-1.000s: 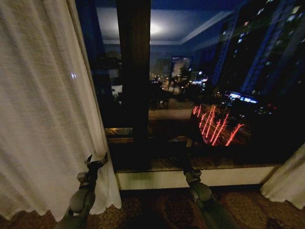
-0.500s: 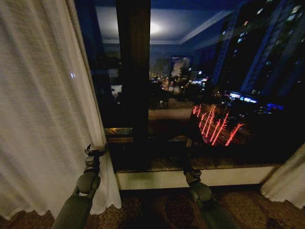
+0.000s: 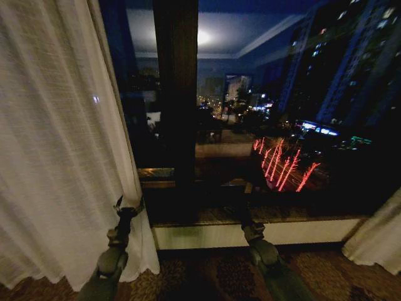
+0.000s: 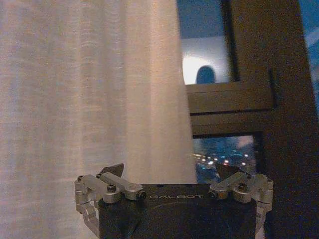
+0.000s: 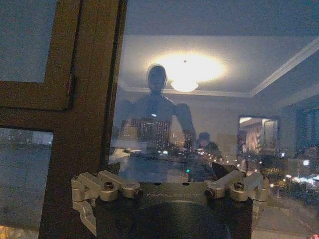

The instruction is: Open the curtains by pulling them apart, changing their state from closed to fully open.

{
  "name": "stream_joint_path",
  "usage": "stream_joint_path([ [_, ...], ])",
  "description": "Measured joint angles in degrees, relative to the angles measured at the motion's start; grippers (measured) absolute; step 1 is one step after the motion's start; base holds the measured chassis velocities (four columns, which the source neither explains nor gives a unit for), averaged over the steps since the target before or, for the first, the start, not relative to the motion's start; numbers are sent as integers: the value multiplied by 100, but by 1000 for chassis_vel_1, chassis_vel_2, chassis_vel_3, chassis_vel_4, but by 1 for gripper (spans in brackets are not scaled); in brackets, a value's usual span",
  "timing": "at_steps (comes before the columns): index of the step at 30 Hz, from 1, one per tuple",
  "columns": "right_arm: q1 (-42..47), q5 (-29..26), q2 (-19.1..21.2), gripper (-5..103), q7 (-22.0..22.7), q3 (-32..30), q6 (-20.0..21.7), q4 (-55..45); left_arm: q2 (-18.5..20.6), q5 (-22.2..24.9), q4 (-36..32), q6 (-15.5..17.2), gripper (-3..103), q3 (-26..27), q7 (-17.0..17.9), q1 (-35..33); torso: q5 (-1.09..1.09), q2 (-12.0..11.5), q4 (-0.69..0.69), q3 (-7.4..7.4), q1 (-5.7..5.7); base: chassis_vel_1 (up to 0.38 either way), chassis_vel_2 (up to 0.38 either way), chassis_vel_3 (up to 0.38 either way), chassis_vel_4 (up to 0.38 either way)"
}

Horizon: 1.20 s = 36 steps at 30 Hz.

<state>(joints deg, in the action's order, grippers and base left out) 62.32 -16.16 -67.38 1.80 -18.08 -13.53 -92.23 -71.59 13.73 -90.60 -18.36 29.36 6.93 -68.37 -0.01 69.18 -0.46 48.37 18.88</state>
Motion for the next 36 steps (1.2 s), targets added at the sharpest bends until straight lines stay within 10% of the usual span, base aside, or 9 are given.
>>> stream_joint_path([
  [13, 0, 0, 0, 100, 0, 0, 0, 0, 218, 333, 281, 330, 100, -60, 274, 437, 0, 0, 0, 0, 0, 0, 0, 0, 0],
  [36, 0, 0, 0, 100, 0, 0, 0, 0, 248, 736, 1784, 351, 100, -624, -316, 1873, 0, 0, 0, 1, 0, 0, 0, 0, 0],
])
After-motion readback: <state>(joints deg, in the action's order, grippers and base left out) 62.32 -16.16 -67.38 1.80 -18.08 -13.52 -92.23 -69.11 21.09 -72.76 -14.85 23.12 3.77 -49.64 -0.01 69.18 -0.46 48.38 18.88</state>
